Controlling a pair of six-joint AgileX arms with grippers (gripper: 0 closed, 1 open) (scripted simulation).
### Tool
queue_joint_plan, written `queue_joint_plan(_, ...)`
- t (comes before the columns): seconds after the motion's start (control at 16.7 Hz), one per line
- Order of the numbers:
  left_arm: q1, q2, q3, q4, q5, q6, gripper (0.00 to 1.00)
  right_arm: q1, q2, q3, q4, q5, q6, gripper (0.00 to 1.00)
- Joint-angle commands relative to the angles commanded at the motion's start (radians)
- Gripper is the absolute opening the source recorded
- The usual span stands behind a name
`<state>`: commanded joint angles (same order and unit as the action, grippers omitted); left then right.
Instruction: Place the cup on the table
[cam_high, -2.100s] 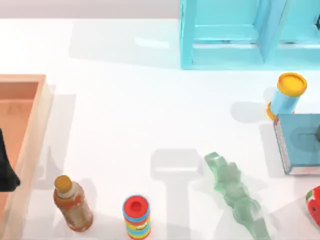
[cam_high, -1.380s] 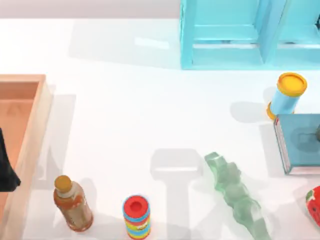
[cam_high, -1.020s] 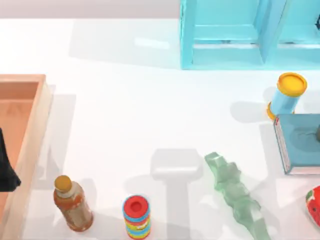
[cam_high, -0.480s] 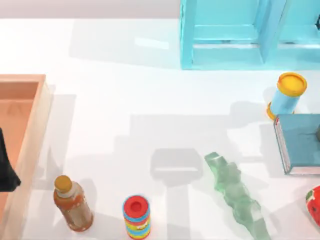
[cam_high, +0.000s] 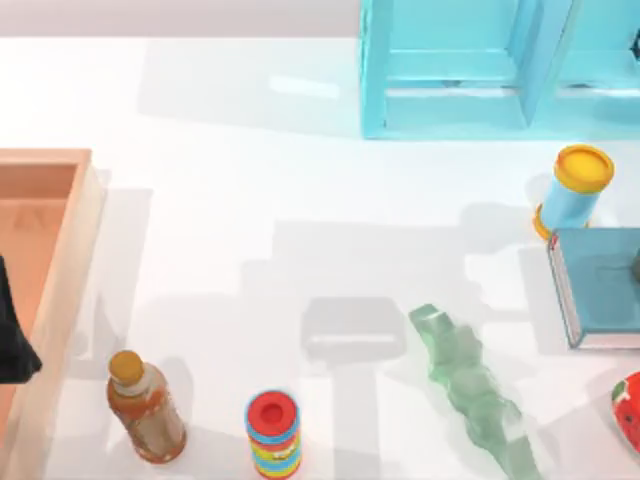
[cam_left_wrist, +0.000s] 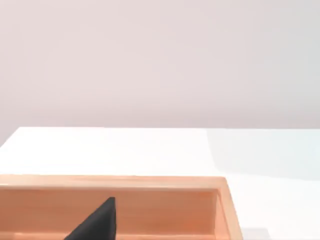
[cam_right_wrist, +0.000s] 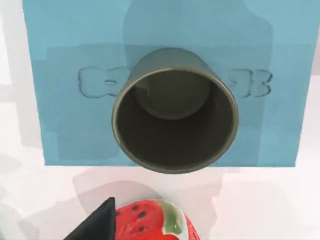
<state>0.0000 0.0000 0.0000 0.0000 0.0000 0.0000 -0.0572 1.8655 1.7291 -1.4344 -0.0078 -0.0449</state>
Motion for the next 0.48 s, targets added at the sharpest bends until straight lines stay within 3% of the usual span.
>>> queue_joint_plan(0.48, 0.0, 0.0, 0.0, 0.0, 0.0, 0.0, 1.0, 0.0, 0.026, -0.287, 0.319, 0.001, 0.005, 1.0)
